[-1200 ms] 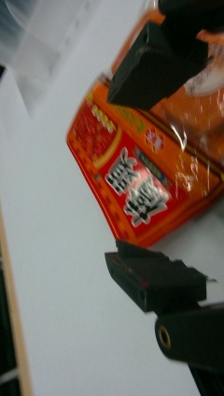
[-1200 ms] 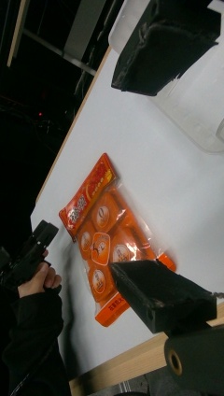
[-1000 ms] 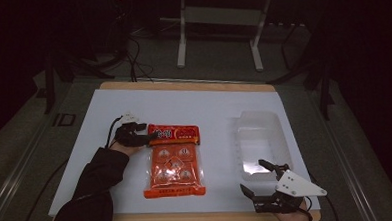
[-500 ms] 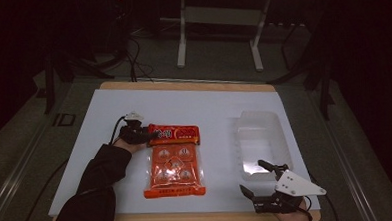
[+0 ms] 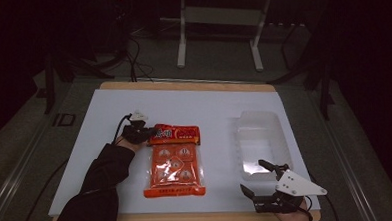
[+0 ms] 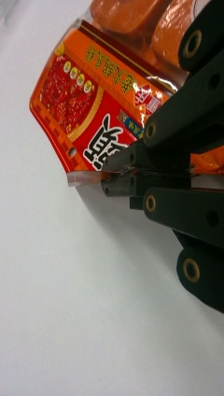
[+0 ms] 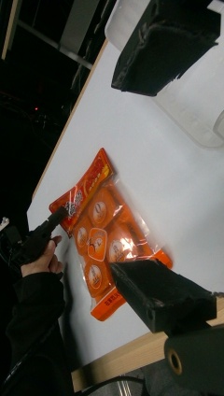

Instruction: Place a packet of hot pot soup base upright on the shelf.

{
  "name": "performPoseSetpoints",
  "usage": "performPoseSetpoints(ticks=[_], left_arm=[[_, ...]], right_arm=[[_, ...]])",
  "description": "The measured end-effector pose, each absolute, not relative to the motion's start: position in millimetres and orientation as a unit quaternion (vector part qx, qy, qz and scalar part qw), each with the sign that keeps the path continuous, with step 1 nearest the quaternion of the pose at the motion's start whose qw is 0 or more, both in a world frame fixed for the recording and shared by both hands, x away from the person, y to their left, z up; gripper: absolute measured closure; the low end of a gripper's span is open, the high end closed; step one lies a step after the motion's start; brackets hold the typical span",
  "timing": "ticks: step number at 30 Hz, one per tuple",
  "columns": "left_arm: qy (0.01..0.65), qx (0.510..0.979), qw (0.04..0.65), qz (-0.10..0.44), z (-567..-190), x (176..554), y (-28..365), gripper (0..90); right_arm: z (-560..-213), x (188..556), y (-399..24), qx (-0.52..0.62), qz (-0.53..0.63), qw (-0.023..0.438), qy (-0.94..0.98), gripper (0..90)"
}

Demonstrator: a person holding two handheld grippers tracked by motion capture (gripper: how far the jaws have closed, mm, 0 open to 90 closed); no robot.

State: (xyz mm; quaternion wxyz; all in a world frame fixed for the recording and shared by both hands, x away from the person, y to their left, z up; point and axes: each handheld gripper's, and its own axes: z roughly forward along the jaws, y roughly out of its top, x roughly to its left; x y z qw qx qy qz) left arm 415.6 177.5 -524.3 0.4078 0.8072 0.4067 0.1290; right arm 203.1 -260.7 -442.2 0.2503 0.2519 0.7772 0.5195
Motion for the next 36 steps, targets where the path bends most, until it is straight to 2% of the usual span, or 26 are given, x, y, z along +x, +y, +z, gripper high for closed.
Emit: performPoseSetpoints(ticks=[16, 36], left_arm=[[0.372, 0.8, 0.448, 0.143, -485.8, 396.3, 172.2, 89.8], [0.311, 0.794, 0.496, 0.163, -427.0, 360.4, 164.7, 90.0]], right_arm=[[-438.3, 201.2, -264.1, 0.26, 0.524, 0.264, 0.767, 13.3], [-433.2, 201.5, -268.9, 0.291, 0.538, 0.268, 0.744, 10.9]])
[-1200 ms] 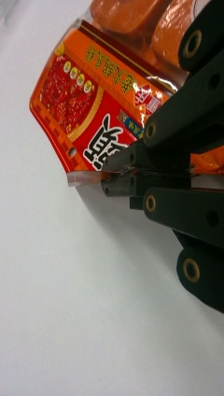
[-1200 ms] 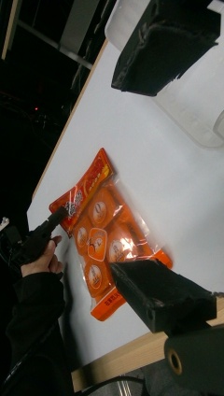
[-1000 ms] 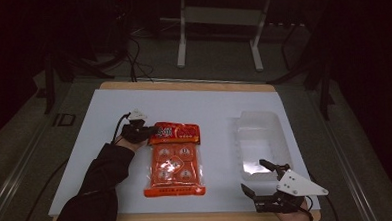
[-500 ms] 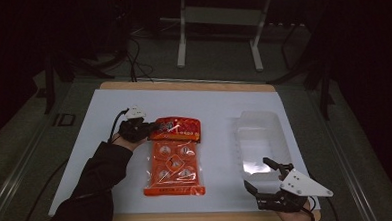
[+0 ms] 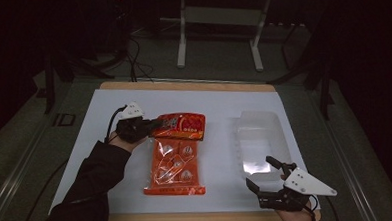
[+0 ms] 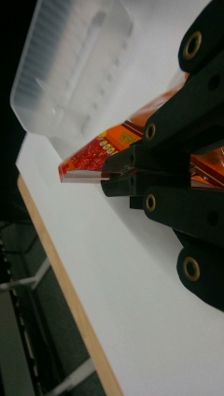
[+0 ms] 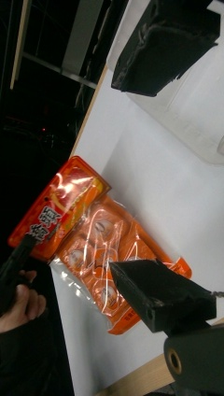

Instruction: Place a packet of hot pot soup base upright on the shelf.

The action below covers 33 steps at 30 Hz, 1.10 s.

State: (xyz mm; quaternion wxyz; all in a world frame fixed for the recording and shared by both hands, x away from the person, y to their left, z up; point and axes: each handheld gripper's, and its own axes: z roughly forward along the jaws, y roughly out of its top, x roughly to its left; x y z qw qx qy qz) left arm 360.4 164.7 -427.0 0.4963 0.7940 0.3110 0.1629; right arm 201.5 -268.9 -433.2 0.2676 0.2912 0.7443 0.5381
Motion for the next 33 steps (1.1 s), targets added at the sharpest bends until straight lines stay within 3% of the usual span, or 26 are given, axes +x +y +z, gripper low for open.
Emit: performPoseSetpoints(ticks=[33], left_arm=[[0.227, 0.791, 0.544, 0.166, -372.3, 300.2, 150.5, 90.0]], right_arm=[[-421.3, 199.3, -266.6, 0.275, 0.547, 0.274, 0.742, 13.3]])
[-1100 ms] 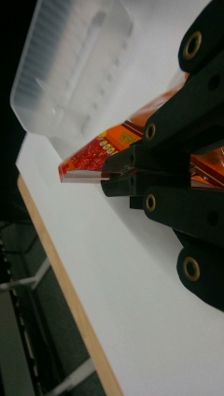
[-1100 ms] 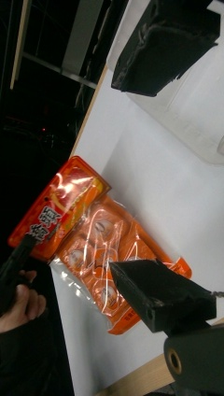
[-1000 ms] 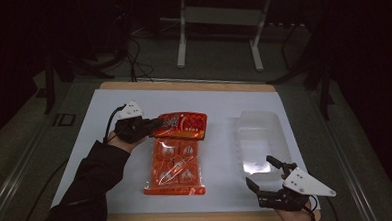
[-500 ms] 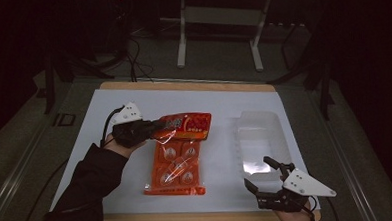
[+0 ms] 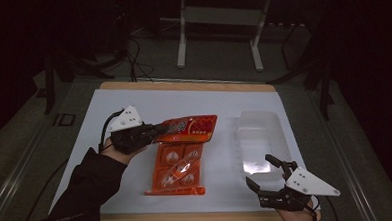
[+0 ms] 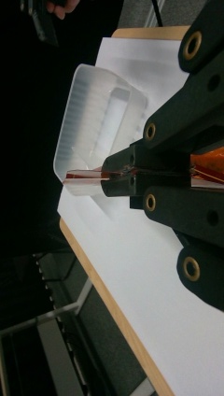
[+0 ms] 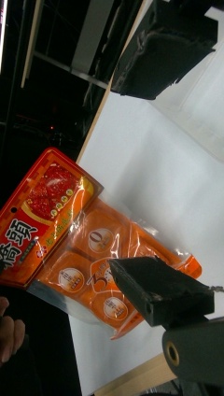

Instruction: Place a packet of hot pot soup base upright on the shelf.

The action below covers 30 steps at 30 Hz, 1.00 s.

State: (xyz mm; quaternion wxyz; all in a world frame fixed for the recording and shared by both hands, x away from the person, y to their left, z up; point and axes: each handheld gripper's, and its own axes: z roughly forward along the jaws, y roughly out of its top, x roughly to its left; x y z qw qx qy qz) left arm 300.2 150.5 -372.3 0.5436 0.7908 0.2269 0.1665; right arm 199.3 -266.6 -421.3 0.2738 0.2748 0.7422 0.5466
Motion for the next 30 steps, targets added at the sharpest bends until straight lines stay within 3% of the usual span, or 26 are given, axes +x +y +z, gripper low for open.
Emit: performPoseSetpoints(ticks=[14, 30], left_arm=[[0.2, 0.789, 0.558, 0.164, -362.8, 276.9, 147.8, 90.0], [0.147, 0.78, 0.587, 0.158, -339.8, 245.1, 129.9, 90.0]], right_arm=[[-405.6, 207.1, -273.1, 0.27, 0.558, 0.275, 0.735, 14.4], [-396.8, 222.7, -275.9, 0.263, 0.566, 0.234, 0.746, 19.4]])
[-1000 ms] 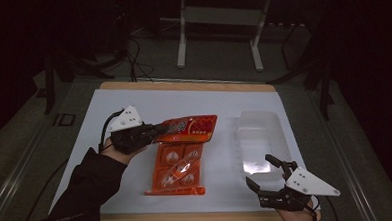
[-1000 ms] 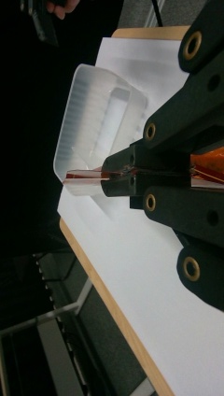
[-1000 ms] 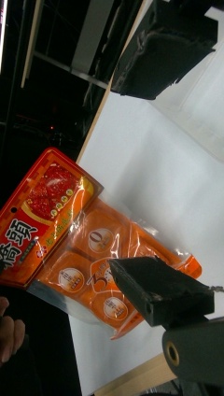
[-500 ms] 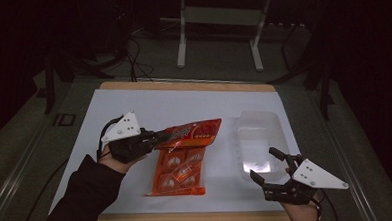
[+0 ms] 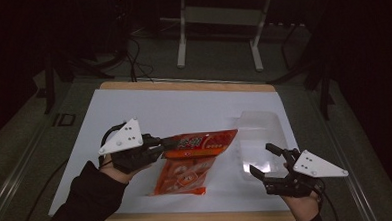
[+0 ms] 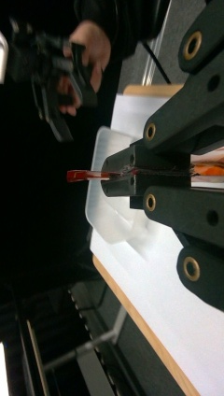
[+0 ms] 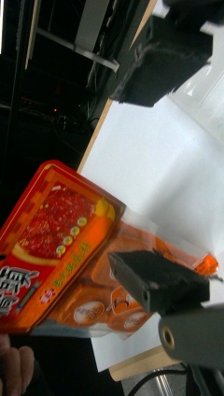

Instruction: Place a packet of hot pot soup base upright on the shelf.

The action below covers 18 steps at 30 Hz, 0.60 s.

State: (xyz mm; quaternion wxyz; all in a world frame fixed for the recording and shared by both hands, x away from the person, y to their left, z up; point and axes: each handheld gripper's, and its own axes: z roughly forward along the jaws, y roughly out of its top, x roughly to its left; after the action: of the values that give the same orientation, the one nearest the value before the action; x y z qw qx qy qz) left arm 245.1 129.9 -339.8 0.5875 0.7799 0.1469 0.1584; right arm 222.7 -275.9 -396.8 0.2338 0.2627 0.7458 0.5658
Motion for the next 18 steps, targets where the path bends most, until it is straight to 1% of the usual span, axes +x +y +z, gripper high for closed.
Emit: performPoseSetpoints(ticks=[6, 8, 12, 13, 18], left_arm=[[0.127, 0.775, 0.6, 0.151, -327.1, 238.0, 121.2, 90.0], [0.121, 0.772, 0.606, 0.151, -322.0, 235.4, 118.0, 90.0], [0.108, 0.768, 0.615, 0.143, -313.1, 233.2, 116.9, 90.0], [0.106, 0.761, 0.625, 0.141, -307.6, 232.6, 119.2, 90.0], [0.089, 0.751, 0.64, 0.133, -296.6, 233.2, 122.5, 90.0]], right_arm=[[-395.6, 222.1, -277.2, 0.26, 0.57, 0.222, 0.748, 19.7], [-392.7, 220.9, -277.2, 0.255, 0.575, 0.218, 0.746, 21.0], [-386.0, 220.2, -276.3, 0.242, 0.58, 0.221, 0.746, 21.3], [-378.0, 221.1, -274.3, 0.229, 0.588, 0.214, 0.745, 21.3], [-366.5, 225.8, -268.1, 0.213, 0.598, 0.199, 0.747, 22.0]])
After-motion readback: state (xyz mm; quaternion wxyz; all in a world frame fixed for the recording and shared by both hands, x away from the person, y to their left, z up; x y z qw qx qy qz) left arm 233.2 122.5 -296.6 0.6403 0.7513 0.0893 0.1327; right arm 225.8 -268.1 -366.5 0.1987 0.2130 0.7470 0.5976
